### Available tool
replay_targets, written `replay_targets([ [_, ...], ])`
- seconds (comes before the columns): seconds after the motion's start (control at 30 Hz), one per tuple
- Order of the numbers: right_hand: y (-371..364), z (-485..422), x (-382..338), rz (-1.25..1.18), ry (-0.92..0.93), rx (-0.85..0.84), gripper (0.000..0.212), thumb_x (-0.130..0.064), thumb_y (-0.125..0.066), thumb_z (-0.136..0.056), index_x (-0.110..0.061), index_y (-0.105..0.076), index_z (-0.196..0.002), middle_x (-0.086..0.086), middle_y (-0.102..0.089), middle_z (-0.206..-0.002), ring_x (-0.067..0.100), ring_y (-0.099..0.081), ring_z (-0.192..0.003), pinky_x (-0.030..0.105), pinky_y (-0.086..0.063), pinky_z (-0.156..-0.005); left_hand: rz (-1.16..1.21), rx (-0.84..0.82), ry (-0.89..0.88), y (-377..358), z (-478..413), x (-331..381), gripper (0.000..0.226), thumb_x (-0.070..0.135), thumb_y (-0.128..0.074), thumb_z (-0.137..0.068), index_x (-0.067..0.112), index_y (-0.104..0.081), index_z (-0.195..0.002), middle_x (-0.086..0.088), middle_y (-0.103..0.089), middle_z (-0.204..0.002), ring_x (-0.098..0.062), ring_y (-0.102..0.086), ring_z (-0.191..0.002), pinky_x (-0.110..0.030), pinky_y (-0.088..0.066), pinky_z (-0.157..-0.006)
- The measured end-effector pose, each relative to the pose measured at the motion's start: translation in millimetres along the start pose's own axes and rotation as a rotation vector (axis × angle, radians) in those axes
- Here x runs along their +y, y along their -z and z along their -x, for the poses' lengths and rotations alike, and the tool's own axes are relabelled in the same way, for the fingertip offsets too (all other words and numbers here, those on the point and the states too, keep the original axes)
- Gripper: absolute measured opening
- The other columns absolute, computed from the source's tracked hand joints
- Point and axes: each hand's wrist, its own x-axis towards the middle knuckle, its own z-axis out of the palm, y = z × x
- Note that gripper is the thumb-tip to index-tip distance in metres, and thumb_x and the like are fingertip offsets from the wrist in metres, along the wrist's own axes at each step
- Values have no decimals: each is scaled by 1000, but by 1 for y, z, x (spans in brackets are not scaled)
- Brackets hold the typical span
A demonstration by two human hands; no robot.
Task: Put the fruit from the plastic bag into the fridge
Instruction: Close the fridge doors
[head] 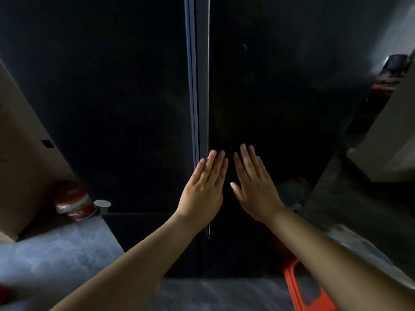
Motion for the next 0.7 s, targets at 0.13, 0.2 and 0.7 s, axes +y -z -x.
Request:
replay_targets([
  [0.13,-19,-18,2,36,1,-11,86,-36,-59,-87,-5,-9,-149,17,4,-157,33,0,-145,48,-18,-116,-55,12,-58,-20,-9,-16,68,31,-28,-96,-3,3,-146,-22,14,-154,-35,14,-142,-45,5,-116],
  [0.2,-27,-26,3,48,-15,-18,87,-37,-60,-86,-7,-8,-149,17,4,-157,32,0,-145,48,-18,-116,-63,12,-72,-29,-15,-23,68,31,-28,-95,-2,2,-147,-22,14,-154,-35,14,-142,-45,5,-116],
  [0.7,-56,-90,10,205,-58,-55,72,-33,-46,-94,-10,-8,-151,14,7,-158,30,4,-145,48,-14,-117,-24,1,-53,-99,-76,-64,78,35,-36,-92,-1,6,-147,-17,16,-155,-30,11,-144,-41,-2,-118],
])
